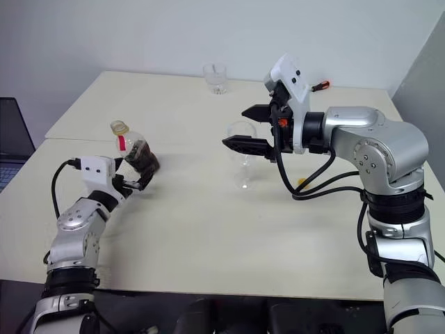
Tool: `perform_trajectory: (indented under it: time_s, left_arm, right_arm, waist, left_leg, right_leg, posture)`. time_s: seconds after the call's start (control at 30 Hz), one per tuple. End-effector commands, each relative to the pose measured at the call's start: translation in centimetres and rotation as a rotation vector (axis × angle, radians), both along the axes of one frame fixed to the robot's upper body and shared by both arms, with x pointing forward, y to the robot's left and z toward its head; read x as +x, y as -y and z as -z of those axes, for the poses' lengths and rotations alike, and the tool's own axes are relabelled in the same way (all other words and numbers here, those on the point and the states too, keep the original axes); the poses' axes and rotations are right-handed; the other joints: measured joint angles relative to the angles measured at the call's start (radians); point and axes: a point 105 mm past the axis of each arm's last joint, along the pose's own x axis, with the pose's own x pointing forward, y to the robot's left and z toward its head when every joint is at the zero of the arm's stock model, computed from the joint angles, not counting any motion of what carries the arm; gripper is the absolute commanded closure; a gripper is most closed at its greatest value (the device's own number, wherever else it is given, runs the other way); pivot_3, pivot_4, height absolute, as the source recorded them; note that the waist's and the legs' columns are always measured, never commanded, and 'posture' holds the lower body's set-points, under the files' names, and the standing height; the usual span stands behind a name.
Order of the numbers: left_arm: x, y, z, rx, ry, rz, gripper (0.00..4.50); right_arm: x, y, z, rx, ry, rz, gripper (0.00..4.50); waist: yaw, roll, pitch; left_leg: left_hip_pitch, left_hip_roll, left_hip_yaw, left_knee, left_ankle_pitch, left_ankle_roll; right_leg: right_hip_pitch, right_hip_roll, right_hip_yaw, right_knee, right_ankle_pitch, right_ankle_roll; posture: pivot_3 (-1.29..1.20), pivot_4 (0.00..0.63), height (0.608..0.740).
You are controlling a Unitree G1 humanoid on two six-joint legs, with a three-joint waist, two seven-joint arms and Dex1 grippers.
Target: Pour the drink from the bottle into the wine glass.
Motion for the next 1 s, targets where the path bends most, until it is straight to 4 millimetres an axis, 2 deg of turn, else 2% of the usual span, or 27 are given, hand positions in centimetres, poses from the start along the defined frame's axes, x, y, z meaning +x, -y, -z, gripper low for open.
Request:
perform_trajectory:
  time_s: [0.03,0.23,0.6,0.7,0.87,1.0]
  left_arm:
    - [0.6,0.1,-1.7,0.029,0.052,0.010,0.00]
    - [2.4,0.4,-2.3,0.046,0.067,0.017,0.00]
    - [5.2,1.7,-2.0,0.033,0.072,0.050,0.00]
    - [5.4,1.8,-1.8,0.021,0.077,0.056,0.55]
    - [5.4,1.5,-1.9,0.023,0.083,0.054,2.19]
    - [5.5,1.0,-3.2,0.013,0.113,0.048,3.40]
  right_arm:
    - [-0.6,-0.1,-1.1,0.006,0.052,-0.003,0.01]
    - [-0.6,-0.3,-0.9,0.010,0.049,0.013,0.01]
    - [-0.6,0.0,-0.6,0.017,0.043,0.051,0.01]
    - [-0.6,0.1,-0.5,0.020,0.045,0.062,0.00]
    - [-0.9,0.3,-0.6,0.026,0.048,0.067,0.00]
    - [-1.0,0.8,-0.5,0.028,0.052,0.083,0.00]
  waist:
    - [0.000,0.000,0.000]
    - [0.001,0.000,0.000]
    - [0.001,0.000,0.000]
    - [0.000,0.000,0.000]
    - [0.002,0.000,0.000]
    - [0.002,0.000,0.000]
  left_leg:
    - [0.000,0.000,0.000,0.000,0.000,0.000]
    - [0.000,0.000,-0.001,0.000,0.000,0.000]
    - [-0.003,0.000,-0.001,0.000,0.000,0.000]
    - [-0.004,0.000,0.000,0.001,0.000,0.000]
    - [-0.004,0.000,-0.001,0.001,0.000,0.000]
    - [-0.005,-0.001,-0.001,0.001,0.000,0.000]
  right_leg:
    - [0.000,0.000,0.000,0.000,0.000,0.000]
    - [0.000,0.000,-0.001,0.000,0.000,0.000]
    - [-0.001,0.000,-0.002,0.000,0.001,-0.001]
    - [-0.003,0.000,-0.002,0.000,0.002,-0.003]
    - [-0.003,0.000,-0.003,0.000,0.002,-0.003]
    - [-0.003,0.000,-0.002,0.000,0.002,-0.003]
  posture:
    - [0.00,0.150,0.740]
    - [0.00,0.150,0.740]
    - [0.00,0.150,0.740]
    - [0.00,0.150,0.740]
    - [0.00,0.150,0.740]
    - [0.00,0.150,0.740]
